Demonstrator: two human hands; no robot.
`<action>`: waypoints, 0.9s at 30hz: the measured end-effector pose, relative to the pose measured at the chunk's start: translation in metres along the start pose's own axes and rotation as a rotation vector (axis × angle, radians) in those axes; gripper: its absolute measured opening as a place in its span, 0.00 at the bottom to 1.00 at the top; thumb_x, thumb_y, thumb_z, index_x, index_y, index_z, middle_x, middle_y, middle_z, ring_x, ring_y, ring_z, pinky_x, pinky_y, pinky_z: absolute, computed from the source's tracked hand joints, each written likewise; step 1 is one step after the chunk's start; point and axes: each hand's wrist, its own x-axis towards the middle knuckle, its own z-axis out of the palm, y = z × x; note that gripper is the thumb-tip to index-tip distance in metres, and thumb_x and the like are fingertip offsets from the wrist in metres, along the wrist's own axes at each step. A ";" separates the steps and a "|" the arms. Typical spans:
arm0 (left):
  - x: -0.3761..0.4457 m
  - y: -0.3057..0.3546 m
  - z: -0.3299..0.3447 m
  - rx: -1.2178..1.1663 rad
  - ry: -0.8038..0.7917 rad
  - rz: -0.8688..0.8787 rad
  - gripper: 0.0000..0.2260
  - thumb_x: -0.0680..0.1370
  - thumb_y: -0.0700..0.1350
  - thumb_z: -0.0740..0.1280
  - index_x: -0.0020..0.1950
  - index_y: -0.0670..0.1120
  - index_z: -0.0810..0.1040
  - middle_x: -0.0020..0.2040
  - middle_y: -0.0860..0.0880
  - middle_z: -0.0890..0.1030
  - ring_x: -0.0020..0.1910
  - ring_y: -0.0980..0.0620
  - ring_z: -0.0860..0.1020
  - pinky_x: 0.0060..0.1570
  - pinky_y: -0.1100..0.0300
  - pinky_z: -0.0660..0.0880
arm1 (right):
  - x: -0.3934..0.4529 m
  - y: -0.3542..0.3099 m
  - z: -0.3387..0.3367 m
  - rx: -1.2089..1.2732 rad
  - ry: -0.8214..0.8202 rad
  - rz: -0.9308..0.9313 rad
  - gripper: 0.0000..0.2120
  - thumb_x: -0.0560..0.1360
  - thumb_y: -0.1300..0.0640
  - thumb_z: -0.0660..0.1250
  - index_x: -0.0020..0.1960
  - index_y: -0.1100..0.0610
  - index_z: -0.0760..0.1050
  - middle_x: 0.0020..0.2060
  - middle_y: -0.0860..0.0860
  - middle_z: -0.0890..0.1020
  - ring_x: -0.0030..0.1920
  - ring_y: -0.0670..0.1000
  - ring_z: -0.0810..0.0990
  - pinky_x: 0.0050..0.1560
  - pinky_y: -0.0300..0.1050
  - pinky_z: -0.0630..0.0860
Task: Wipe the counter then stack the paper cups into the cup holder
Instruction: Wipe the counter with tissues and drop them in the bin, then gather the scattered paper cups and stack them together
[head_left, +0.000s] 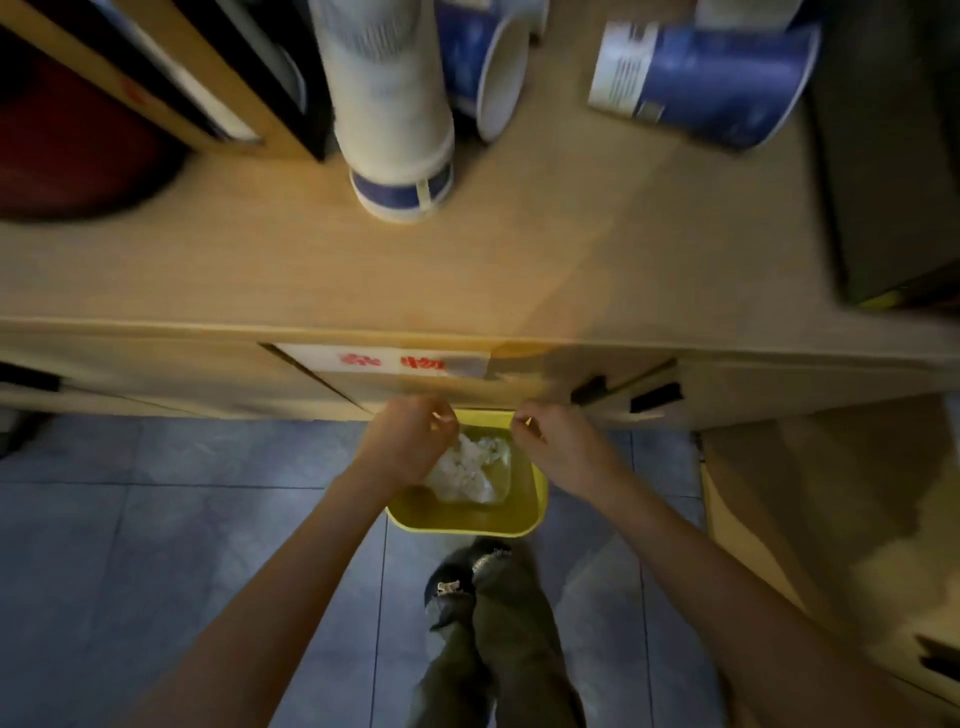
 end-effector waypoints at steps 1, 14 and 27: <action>-0.011 0.014 -0.018 0.022 0.029 0.039 0.07 0.74 0.42 0.63 0.47 0.42 0.80 0.49 0.41 0.82 0.50 0.41 0.79 0.50 0.47 0.76 | -0.008 -0.012 -0.017 -0.024 0.027 -0.019 0.12 0.78 0.55 0.57 0.48 0.61 0.76 0.31 0.57 0.79 0.32 0.56 0.77 0.31 0.49 0.71; -0.033 0.147 -0.148 0.083 0.423 0.398 0.07 0.75 0.44 0.63 0.50 0.46 0.78 0.46 0.46 0.83 0.45 0.46 0.79 0.43 0.52 0.76 | -0.029 -0.092 -0.193 0.341 0.525 -0.037 0.09 0.78 0.55 0.59 0.47 0.56 0.76 0.40 0.54 0.82 0.41 0.53 0.80 0.44 0.48 0.76; 0.061 0.198 -0.145 0.384 0.333 0.348 0.42 0.69 0.47 0.72 0.74 0.46 0.49 0.76 0.43 0.53 0.75 0.44 0.53 0.72 0.52 0.57 | 0.048 -0.040 -0.249 1.502 0.331 0.500 0.10 0.74 0.52 0.67 0.48 0.58 0.75 0.45 0.56 0.79 0.45 0.53 0.79 0.46 0.46 0.76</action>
